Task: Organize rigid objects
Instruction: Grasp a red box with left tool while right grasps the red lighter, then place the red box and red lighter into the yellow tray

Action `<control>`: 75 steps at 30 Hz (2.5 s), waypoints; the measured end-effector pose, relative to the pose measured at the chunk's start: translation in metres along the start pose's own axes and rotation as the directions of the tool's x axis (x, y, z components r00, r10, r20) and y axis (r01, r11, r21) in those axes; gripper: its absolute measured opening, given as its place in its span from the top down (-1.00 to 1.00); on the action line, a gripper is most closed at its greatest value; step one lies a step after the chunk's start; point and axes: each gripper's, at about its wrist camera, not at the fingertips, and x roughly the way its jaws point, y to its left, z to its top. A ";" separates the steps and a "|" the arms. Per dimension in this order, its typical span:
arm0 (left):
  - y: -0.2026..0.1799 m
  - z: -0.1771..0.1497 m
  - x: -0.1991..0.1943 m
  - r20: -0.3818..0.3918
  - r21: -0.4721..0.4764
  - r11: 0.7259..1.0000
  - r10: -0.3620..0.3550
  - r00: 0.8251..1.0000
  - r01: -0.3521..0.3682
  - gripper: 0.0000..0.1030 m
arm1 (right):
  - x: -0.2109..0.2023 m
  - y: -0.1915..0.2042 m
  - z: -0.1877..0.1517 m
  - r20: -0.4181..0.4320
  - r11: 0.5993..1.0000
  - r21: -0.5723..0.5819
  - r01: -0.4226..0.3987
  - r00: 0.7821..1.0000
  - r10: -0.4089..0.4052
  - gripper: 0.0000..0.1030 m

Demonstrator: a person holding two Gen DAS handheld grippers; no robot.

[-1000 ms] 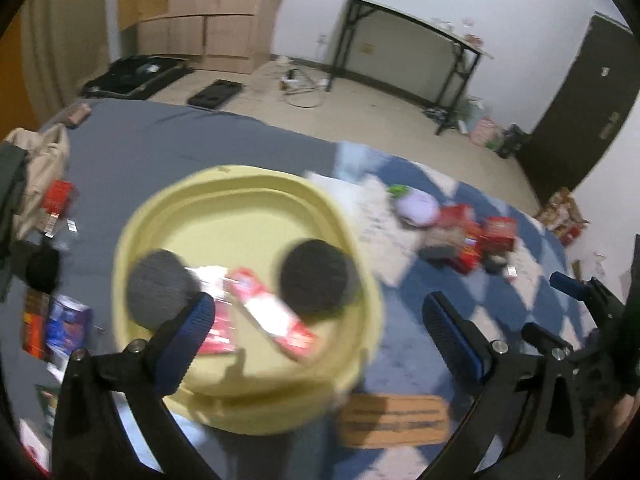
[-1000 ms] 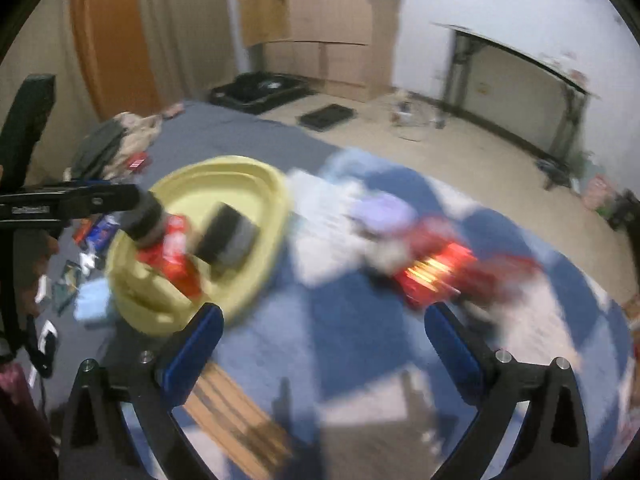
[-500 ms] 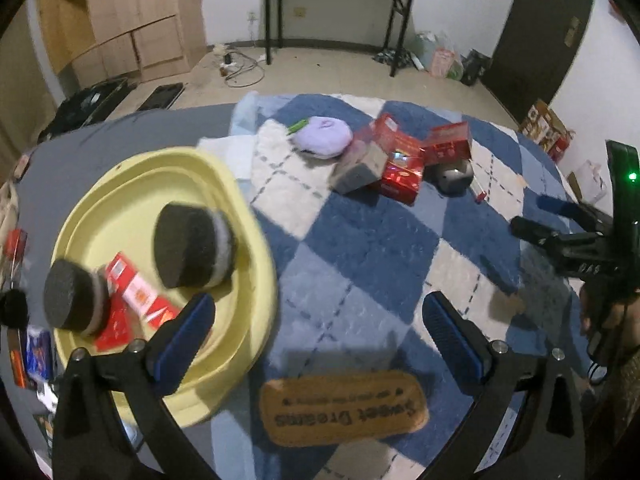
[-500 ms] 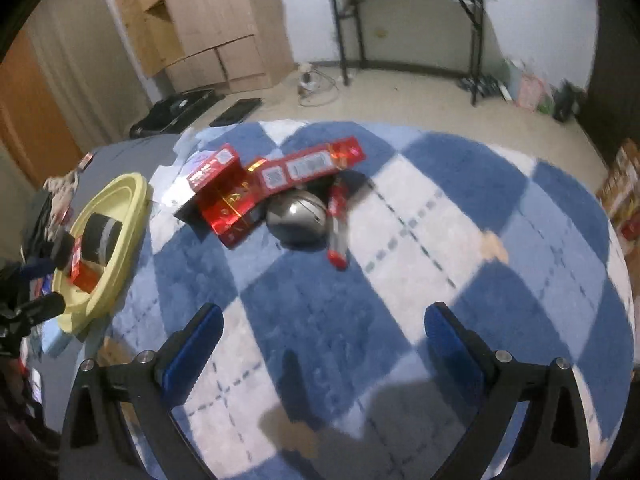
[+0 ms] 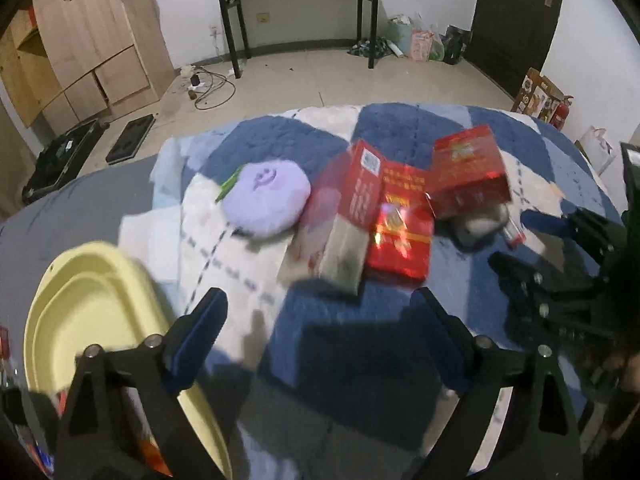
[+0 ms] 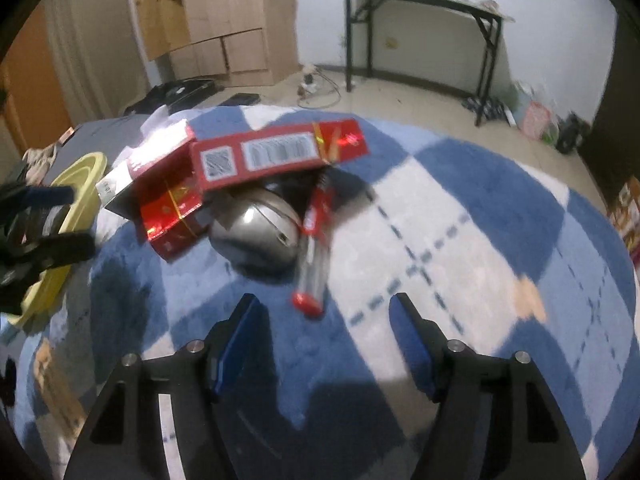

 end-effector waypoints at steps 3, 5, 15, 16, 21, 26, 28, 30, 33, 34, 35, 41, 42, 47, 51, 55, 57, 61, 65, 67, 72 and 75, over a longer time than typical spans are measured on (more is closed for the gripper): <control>0.003 0.011 0.009 0.004 0.001 1.000 0.001 1.000 -0.001 -0.63 | 0.011 0.001 0.000 0.024 1.000 -0.013 0.008 1.000 -0.008 -0.26; 0.006 0.015 0.013 0.001 -0.011 1.000 -0.008 1.000 0.008 -0.33 | 0.017 -0.001 0.001 0.044 1.000 0.008 -0.005 0.999 0.005 -0.13; 0.009 0.026 0.016 -0.002 -0.085 0.995 -0.055 0.998 0.055 0.53 | 0.012 -0.019 -0.008 0.064 0.995 0.083 -0.053 0.997 0.048 0.80; 0.007 0.024 0.010 0.008 -0.079 0.995 -0.054 0.999 0.055 0.53 | 0.011 -0.021 -0.009 0.054 0.994 0.090 -0.059 0.997 0.054 0.81; -0.002 -0.013 -0.027 0.031 -0.085 0.993 -0.084 0.996 0.087 0.54 | -0.012 -0.027 -0.018 0.057 0.990 0.133 -0.052 0.997 0.045 0.81; -0.004 -0.041 -0.032 0.016 -0.127 0.987 -0.092 0.996 0.093 0.54 | -0.018 -0.025 -0.035 0.023 0.986 0.168 -0.020 1.000 0.017 0.81; -0.004 -0.042 -0.027 0.002 -0.128 0.988 -0.084 0.996 0.083 0.53 | -0.010 -0.023 -0.036 0.008 0.988 0.152 -0.005 1.000 0.003 0.80; -0.004 -0.039 -0.022 -0.007 -0.116 0.991 -0.074 0.997 0.072 0.53 | -0.008 -0.019 -0.035 0.013 0.990 0.138 0.000 1.000 -0.002 0.80; -0.001 -0.031 -0.014 -0.024 -0.111 0.992 -0.070 0.997 0.066 0.53 | -0.009 -0.018 -0.035 0.025 0.992 0.123 0.005 1.000 -0.008 0.79; 0.000 -0.028 -0.012 -0.026 -0.111 0.992 -0.067 0.997 0.064 0.53 | -0.008 -0.017 -0.034 0.028 0.993 0.117 0.009 1.000 -0.012 0.79; 0.001 -0.027 -0.010 -0.027 -0.111 0.992 -0.064 0.998 0.061 0.53 | -0.009 -0.016 -0.035 0.031 0.994 0.110 0.015 0.999 -0.019 0.77; 0.002 -0.021 -0.002 -0.016 -0.126 0.989 -0.076 0.997 0.073 0.54 | -0.001 -0.018 -0.032 0.051 0.993 0.119 -0.012 0.999 0.006 0.80; 0.002 -0.022 -0.005 -0.007 -0.127 0.989 -0.076 0.997 0.074 0.54 | -0.001 -0.020 -0.032 0.055 0.992 0.125 -0.021 0.998 0.014 0.81; 0.012 -0.028 -0.042 0.063 -0.129 0.987 -0.083 0.995 0.091 0.54 | -0.012 -0.025 -0.030 0.071 0.987 0.154 -0.042 0.997 0.031 0.81; 0.043 -0.028 -0.088 0.108 -0.154 0.985 -0.065 0.992 0.082 0.54 | -0.040 -0.023 -0.021 0.143 0.991 0.129 -0.037 0.990 0.019 0.81; 0.099 -0.035 -0.135 0.150 -0.205 0.978 -0.010 0.989 0.041 0.54 | -0.073 -0.009 -0.005 0.219 0.993 0.088 -0.079 0.974 0.058 0.81; 0.134 -0.047 -0.151 0.149 -0.247 0.969 0.036 0.988 0.002 0.54 | -0.086 0.019 0.008 0.238 0.994 0.004 -0.113 0.965 0.108 0.81; 0.197 -0.075 -0.158 0.110 -0.343 0.938 0.100 0.989 -0.057 0.54 | -0.097 0.087 0.033 0.225 0.968 -0.187 -0.170 0.951 0.211 0.81; 0.238 -0.093 -0.139 0.045 -0.396 0.916 0.084 0.995 -0.060 0.54 | -0.083 0.149 0.069 0.159 0.926 -0.279 -0.255 0.938 0.307 0.81; 0.251 -0.095 -0.124 0.001 -0.381 0.922 0.067 0.998 -0.062 0.54 | -0.070 0.179 0.087 0.119 0.895 -0.357 -0.268 0.937 0.328 0.81; 0.274 -0.085 -0.101 -0.018 -0.352 0.936 -0.003 1.000 -0.003 0.54 | -0.020 0.247 0.120 -0.032 0.770 -0.578 -0.270 0.951 0.309 0.81; 0.291 -0.077 -0.096 -0.023 -0.391 0.920 -0.016 1.000 0.006 0.54 | 0.011 0.274 0.137 -0.118 0.698 -0.647 -0.305 0.945 0.305 0.81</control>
